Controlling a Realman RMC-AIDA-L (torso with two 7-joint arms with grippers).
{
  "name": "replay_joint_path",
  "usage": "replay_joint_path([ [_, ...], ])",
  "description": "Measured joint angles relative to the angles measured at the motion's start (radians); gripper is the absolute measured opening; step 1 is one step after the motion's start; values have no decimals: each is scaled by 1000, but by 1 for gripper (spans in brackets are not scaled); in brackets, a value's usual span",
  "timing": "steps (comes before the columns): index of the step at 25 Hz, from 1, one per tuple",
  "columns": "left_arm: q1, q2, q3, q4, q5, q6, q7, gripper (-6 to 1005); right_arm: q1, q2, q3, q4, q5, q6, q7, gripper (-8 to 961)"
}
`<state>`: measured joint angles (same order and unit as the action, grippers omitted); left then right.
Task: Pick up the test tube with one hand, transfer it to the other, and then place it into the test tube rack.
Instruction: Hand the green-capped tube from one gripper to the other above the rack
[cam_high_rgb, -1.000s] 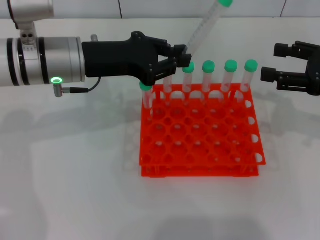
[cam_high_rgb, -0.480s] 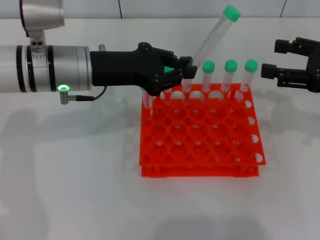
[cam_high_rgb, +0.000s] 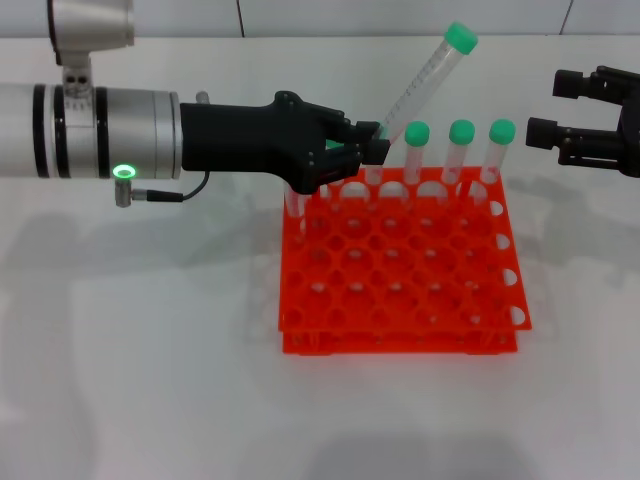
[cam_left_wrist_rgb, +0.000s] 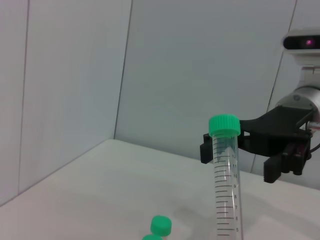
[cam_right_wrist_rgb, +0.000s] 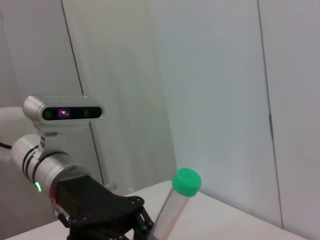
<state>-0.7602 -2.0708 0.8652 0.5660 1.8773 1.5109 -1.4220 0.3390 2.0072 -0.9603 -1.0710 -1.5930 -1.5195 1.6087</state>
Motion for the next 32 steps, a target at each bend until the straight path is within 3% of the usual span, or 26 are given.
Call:
replay_joint_path([
  [20, -12, -1, 12, 54, 54, 0, -64, 177, -3, 1, 0, -1, 7, -1, 1, 812],
  [32, -3, -5, 12, 50, 48, -5, -39, 177, 44, 3, -13, 13, 29, 6, 0, 811],
])
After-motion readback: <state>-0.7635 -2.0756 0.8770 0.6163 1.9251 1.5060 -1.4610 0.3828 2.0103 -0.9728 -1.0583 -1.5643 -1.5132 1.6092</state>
